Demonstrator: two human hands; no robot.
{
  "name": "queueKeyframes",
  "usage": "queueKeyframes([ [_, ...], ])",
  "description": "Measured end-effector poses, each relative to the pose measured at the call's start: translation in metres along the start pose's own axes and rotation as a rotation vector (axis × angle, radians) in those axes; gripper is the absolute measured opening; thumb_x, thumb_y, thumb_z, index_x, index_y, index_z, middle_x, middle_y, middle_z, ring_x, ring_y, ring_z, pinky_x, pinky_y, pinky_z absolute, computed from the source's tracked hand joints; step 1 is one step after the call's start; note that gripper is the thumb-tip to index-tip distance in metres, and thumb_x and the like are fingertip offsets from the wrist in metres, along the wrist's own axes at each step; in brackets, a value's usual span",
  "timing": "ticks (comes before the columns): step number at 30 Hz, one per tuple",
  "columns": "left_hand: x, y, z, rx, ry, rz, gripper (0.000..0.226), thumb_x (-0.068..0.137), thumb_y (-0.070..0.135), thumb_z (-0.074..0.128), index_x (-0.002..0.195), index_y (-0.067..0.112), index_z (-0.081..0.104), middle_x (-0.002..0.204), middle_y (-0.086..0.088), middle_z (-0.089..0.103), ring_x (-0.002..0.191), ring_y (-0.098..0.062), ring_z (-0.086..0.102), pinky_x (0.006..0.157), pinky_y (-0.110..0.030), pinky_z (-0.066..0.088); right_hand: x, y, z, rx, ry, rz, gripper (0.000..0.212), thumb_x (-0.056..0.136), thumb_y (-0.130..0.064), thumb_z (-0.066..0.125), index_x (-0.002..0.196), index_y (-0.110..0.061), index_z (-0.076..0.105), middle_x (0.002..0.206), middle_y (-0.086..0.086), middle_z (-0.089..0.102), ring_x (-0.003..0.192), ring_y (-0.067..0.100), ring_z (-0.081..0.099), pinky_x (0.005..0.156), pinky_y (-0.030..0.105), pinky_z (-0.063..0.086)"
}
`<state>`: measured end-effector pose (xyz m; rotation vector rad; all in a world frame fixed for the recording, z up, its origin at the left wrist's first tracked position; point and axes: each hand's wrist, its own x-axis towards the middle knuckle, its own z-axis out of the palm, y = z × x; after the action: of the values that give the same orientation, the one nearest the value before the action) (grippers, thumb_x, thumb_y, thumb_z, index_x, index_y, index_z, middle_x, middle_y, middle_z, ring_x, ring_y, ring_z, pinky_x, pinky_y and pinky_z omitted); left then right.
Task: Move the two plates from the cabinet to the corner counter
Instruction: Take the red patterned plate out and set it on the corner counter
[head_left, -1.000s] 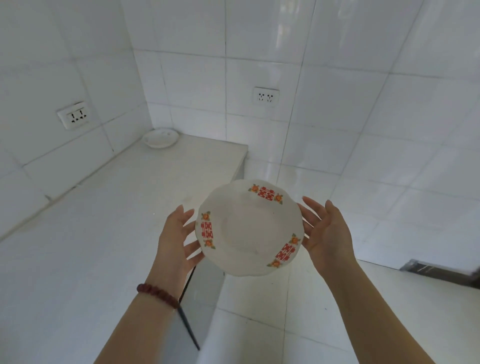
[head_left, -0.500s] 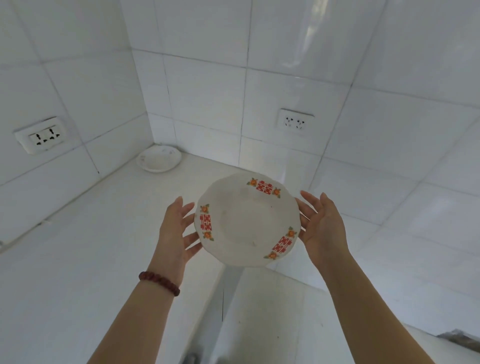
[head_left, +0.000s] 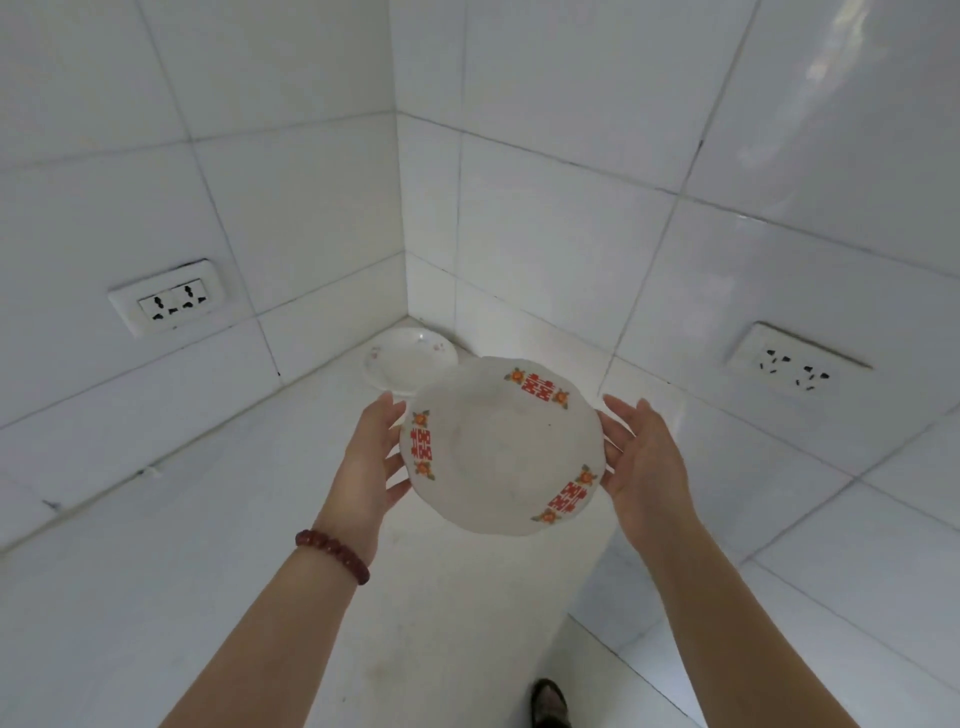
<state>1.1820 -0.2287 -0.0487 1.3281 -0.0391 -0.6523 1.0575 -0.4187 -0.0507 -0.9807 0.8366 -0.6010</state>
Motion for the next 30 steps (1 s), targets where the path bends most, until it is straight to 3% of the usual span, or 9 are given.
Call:
queueKeyframes([
  [6, 0.073, 0.002, 0.014, -0.151, 0.210, -0.026, 0.060, 0.084, 0.059, 0.042, 0.132, 0.024, 0.049, 0.132, 0.001, 0.056, 0.119, -0.021, 0.054, 0.096, -0.043, 0.043, 0.112, 0.006, 0.045, -0.111, -0.148, 0.095, 0.032, 0.094, -0.043, 0.040, 0.112, -0.025, 0.060, 0.115, -0.004, 0.065, 0.097, 0.013, 0.062, 0.068, 0.031, 0.043],
  [11, 0.120, -0.003, 0.028, -0.213, 0.319, -0.030, 0.063, 0.085, 0.059, 0.040, 0.137, 0.023, 0.044, 0.138, 0.000, 0.051, 0.123, -0.021, 0.050, 0.103, -0.046, 0.039, 0.180, 0.009, 0.071, -0.212, -0.239, 0.141, 0.033, 0.092, -0.041, 0.044, 0.119, -0.025, 0.056, 0.115, -0.006, 0.063, 0.101, 0.012, 0.060, 0.075, 0.033, 0.045],
  [17, 0.168, -0.011, 0.034, -0.279, 0.417, -0.035, 0.062, 0.087, 0.057, 0.039, 0.139, 0.022, 0.042, 0.141, 0.001, 0.048, 0.125, -0.022, 0.047, 0.104, -0.047, 0.038, 0.242, 0.023, 0.097, -0.331, -0.334, 0.194, 0.034, 0.092, -0.041, 0.045, 0.123, -0.028, 0.054, 0.114, -0.009, 0.060, 0.105, 0.012, 0.057, 0.094, 0.040, 0.043],
  [21, 0.199, -0.015, 0.027, -0.282, 0.461, -0.038, 0.060, 0.088, 0.056, 0.040, 0.139, 0.024, 0.042, 0.142, 0.002, 0.047, 0.128, -0.021, 0.045, 0.105, -0.047, 0.036, 0.269, 0.035, 0.115, -0.379, -0.379, 0.218, 0.018, 0.094, -0.041, 0.041, 0.101, -0.037, 0.058, 0.099, -0.017, 0.061, 0.093, 0.002, 0.056, 0.075, 0.032, 0.044],
  [25, 0.226, -0.022, 0.020, -0.246, 0.487, -0.057, 0.055, 0.089, 0.055, 0.038, 0.137, 0.027, 0.042, 0.139, 0.004, 0.047, 0.130, -0.020, 0.041, 0.102, -0.044, 0.036, 0.293, 0.053, 0.129, -0.395, -0.390, 0.235, 0.023, 0.095, -0.041, 0.039, 0.087, -0.040, 0.060, 0.082, -0.024, 0.067, 0.085, -0.002, 0.059, 0.072, 0.030, 0.042],
  [27, 0.236, -0.027, 0.018, -0.237, 0.498, -0.074, 0.054, 0.090, 0.054, 0.037, 0.137, 0.027, 0.041, 0.132, 0.006, 0.049, 0.126, -0.019, 0.043, 0.101, -0.043, 0.037, 0.302, 0.061, 0.134, -0.419, -0.394, 0.227, 0.026, 0.095, -0.042, 0.039, 0.083, -0.040, 0.062, 0.068, -0.026, 0.069, 0.073, -0.007, 0.060, 0.065, 0.026, 0.042],
  [30, 0.251, -0.033, 0.012, -0.259, 0.511, -0.103, 0.045, 0.090, 0.053, 0.037, 0.127, 0.030, 0.045, 0.122, 0.008, 0.051, 0.117, -0.017, 0.044, 0.096, -0.040, 0.038, 0.316, 0.073, 0.140, -0.438, -0.405, 0.225, 0.030, 0.093, -0.043, 0.039, 0.083, -0.035, 0.067, 0.063, -0.025, 0.066, 0.062, -0.008, 0.061, 0.060, 0.024, 0.044],
])
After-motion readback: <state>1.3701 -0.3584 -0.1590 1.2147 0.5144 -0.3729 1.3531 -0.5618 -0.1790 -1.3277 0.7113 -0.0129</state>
